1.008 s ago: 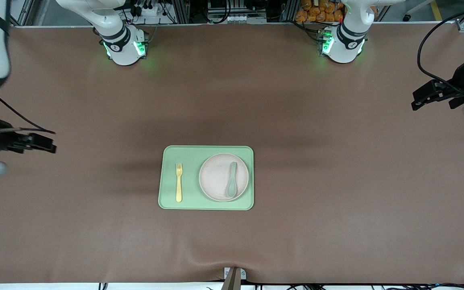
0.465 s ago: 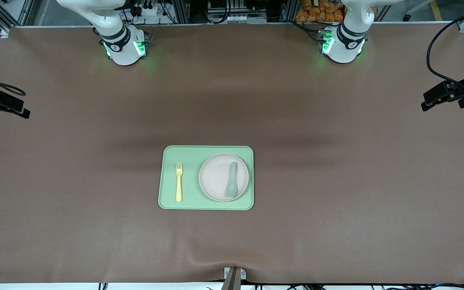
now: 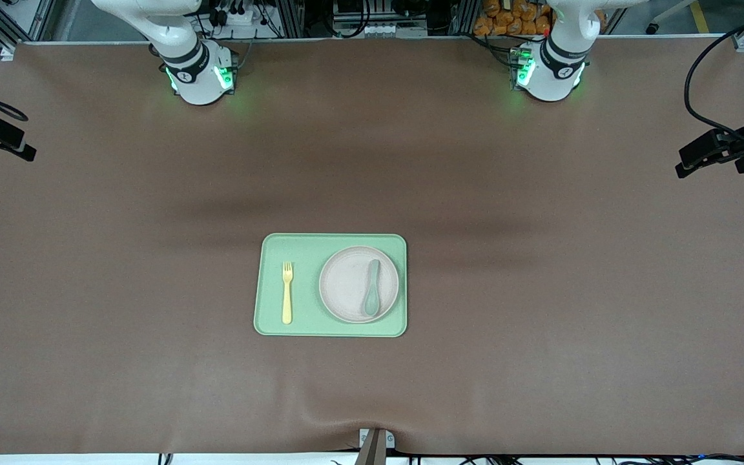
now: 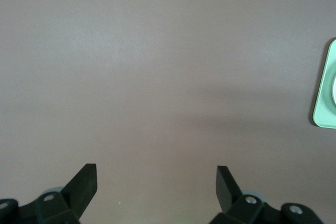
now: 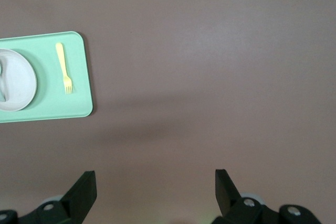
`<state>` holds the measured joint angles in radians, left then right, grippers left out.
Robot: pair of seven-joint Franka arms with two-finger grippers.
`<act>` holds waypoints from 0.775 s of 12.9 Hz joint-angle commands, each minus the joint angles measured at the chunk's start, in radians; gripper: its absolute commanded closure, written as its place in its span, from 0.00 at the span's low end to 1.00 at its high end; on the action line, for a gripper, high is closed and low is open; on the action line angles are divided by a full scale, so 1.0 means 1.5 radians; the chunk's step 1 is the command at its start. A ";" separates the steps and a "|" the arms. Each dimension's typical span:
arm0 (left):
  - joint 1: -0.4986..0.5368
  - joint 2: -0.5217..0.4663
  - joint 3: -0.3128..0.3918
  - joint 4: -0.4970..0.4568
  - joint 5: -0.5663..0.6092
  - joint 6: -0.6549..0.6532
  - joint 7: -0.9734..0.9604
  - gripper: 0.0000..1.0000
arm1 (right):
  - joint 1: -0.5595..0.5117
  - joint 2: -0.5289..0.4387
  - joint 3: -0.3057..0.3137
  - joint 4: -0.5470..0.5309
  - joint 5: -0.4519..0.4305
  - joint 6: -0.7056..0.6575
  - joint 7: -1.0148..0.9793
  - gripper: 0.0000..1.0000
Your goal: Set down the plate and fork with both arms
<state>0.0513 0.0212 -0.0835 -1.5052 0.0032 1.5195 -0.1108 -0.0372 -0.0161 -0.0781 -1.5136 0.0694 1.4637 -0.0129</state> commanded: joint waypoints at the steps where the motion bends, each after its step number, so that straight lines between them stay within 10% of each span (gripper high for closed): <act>1: 0.003 -0.016 -0.002 -0.009 0.005 -0.009 0.014 0.00 | -0.009 0.021 0.037 0.028 -0.037 0.001 0.012 0.00; 10: 0.012 -0.016 -0.002 -0.011 0.002 -0.009 0.023 0.00 | -0.016 0.020 0.078 0.049 -0.067 -0.025 0.022 0.00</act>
<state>0.0598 0.0211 -0.0826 -1.5056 0.0031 1.5159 -0.1101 -0.0449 0.0044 0.0254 -1.4627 -0.0209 1.4428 0.0193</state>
